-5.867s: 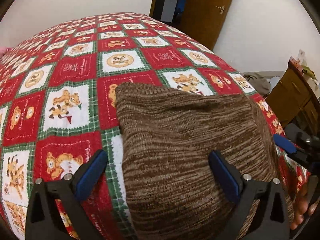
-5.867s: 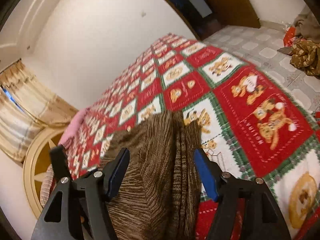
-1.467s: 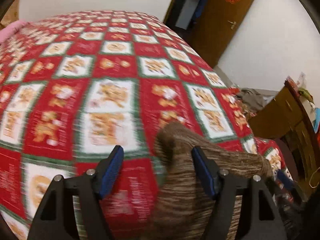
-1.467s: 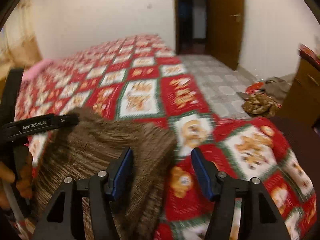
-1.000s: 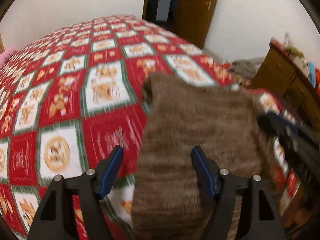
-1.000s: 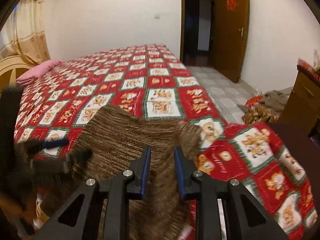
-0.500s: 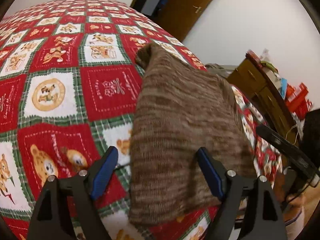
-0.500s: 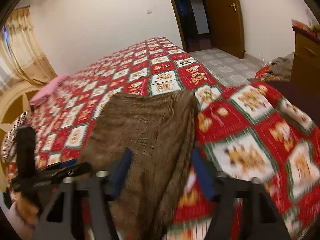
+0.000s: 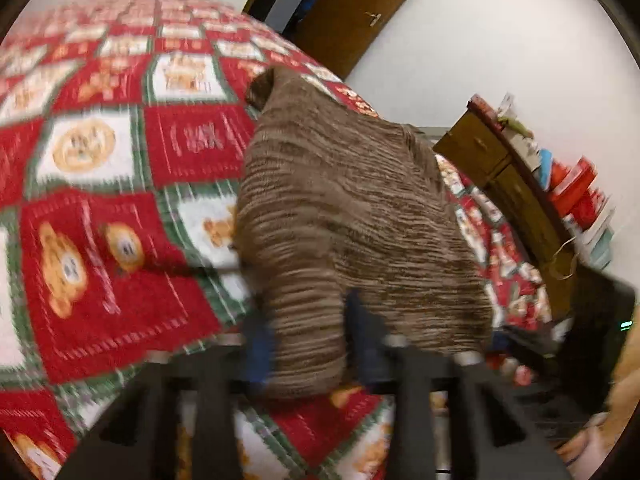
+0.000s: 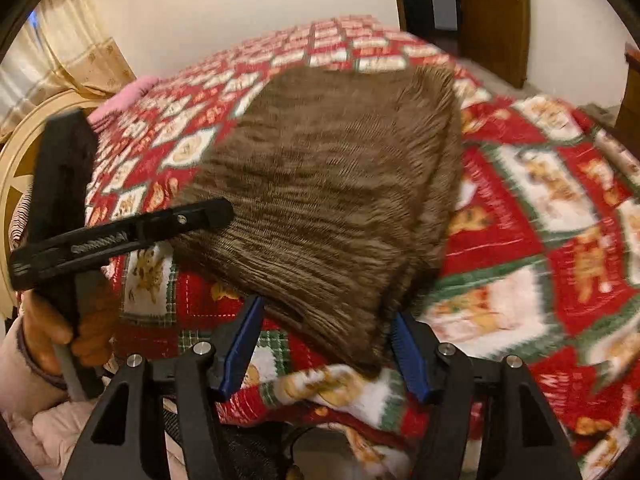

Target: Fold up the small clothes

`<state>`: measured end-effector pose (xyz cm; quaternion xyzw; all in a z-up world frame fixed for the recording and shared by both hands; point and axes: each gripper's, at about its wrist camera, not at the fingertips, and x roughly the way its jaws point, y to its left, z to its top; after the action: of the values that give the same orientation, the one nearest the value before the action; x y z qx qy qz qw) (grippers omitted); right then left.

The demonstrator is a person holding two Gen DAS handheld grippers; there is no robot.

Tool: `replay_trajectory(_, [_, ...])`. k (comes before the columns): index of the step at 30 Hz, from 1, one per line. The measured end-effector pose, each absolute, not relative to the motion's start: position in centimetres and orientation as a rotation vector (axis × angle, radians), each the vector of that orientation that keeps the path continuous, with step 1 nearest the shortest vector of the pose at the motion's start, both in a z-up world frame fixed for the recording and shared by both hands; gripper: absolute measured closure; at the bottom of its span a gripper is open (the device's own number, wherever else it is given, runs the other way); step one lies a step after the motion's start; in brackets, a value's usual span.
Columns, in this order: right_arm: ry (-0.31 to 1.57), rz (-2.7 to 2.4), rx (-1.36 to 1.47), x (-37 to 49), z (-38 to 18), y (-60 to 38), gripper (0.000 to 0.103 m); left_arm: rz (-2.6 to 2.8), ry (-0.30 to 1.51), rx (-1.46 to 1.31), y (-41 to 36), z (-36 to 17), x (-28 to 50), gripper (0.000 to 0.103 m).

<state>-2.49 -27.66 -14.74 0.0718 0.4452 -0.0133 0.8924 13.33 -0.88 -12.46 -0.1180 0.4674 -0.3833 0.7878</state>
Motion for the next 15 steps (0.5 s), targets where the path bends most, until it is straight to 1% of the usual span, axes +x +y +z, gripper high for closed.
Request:
replay_trajectory(1, [0.912, -0.058, 0.127, -2.2, -14.9, -27.5, 0.062, -0.822, 1.008, -0.261, -0.7, -12.5, 13.3, 0.082])
replay_trajectory(2, [0.916, -0.068, 0.118, -1.9, -15.1, -27.6, 0.089, -0.815, 1.0, -0.249, -0.8, -12.5, 13.1, 0.084])
replay_trajectory(3, [0.92, -0.06, 0.136, -1.7, -15.2, -27.8, 0.092, -0.814, 1.001, -0.237, -0.9, -12.3, 13.0, 0.085])
replay_trajectory(5, [0.917, -0.023, 0.234, -1.9, -14.9, -29.1, 0.092, -0.829, 1.011, -0.258, -0.7, -11.5, 12.7, 0.088])
replay_trajectory(10, [0.905, 0.048, 0.286, -4.4, -12.1, -29.3, 0.092, -0.874, 1.018, -0.208, 0.1, -9.1, 9.7, 0.088])
replay_trajectory(13, [0.953, 0.096, 0.311, -5.8, -12.2, -28.8, 0.092, -0.866, 1.069, -0.183, 1.0, -10.0, 8.4, 0.088])
replay_trajectory(15, [0.981, 0.091, 0.303, -6.4, -13.2, -28.5, 0.092, -0.85, 1.113, -0.177, 1.3, -11.6, 8.4, 0.087])
